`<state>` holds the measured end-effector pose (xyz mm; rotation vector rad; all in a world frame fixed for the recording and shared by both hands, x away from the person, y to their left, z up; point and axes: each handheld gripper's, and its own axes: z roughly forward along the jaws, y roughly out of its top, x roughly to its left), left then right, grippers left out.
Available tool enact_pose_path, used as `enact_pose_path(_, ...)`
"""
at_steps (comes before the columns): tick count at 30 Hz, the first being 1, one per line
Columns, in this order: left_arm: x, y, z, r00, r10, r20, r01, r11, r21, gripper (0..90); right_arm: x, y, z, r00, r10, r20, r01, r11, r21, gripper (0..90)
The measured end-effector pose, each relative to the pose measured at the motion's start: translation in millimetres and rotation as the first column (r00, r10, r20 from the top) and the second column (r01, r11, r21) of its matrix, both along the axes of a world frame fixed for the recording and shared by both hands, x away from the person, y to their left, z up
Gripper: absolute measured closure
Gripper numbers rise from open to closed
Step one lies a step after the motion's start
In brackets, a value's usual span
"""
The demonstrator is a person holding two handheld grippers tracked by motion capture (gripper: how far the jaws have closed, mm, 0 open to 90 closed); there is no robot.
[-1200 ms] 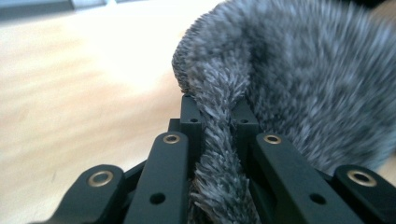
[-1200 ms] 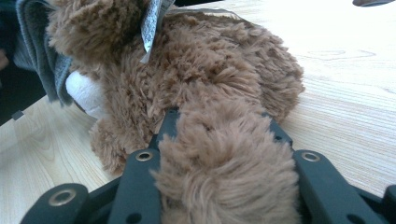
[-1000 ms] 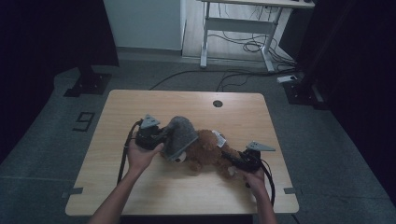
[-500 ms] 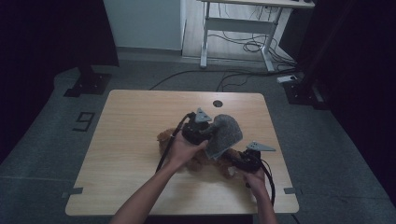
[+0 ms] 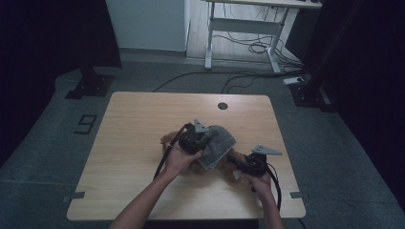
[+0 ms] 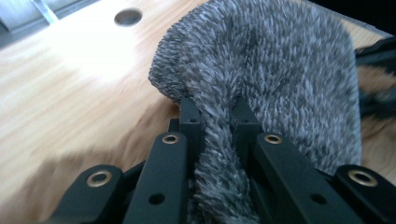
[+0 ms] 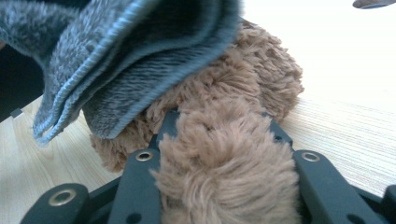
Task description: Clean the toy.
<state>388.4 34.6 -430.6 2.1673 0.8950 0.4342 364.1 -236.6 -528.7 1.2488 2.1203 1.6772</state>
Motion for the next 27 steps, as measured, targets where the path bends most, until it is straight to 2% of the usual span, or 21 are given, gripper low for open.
enact_pose_path(5, -4.2, 31.8, -2.5, 0.9992, 0.039, -0.01, -0.039, 0.9974, -0.06, 79.0, 0.2, -0.1, -0.3, 1.0, 0.003, -0.001, -0.003, 1.0, 0.0, 61.8)
enact_pose_path(8, -4.9, 47.0, -1.5, 0.9971, 0.076, -0.002, -0.076, 0.9947, -0.069, 79.1, 0.5, -0.5, -0.7, 1.0, 0.005, -0.003, -0.005, 1.0, 0.002, 61.8)
enact_pose_path(11, -2.5, 61.7, -5.4, 0.9938, 0.111, -0.013, -0.111, 0.9917, -0.064, 79.1, 0.8, -1.0, -1.0, 1.0, 0.005, -0.006, -0.005, 1.0, 0.004, 61.8)
enact_pose_path(14, -1.4, 74.7, -9.7, 0.9919, 0.121, -0.039, -0.124, 0.9867, -0.104, 79.1, 1.0, -0.9, -1.3, 1.0, 0.007, -0.006, -0.007, 1.0, 0.008, 61.8)
enact_pose_path(25, -8.0, 87.3, -8.6, 0.9903, 0.136, -0.029, -0.139, 0.9821, -0.128, 79.1, 1.0, -1.3, -1.4, 0.9999, 0.01, -0.006, -0.01, 1.0, 0.006, 61.8)
enact_pose_path(27, -9.4, 87.2, -6.5, 0.9902, 0.135, -0.034, -0.139, 0.9794, -0.147, 79.1, 1.0, -1.3, -1.4, 0.9999, 0.009, -0.006, -0.009, 1.0, 0.005, 61.8)
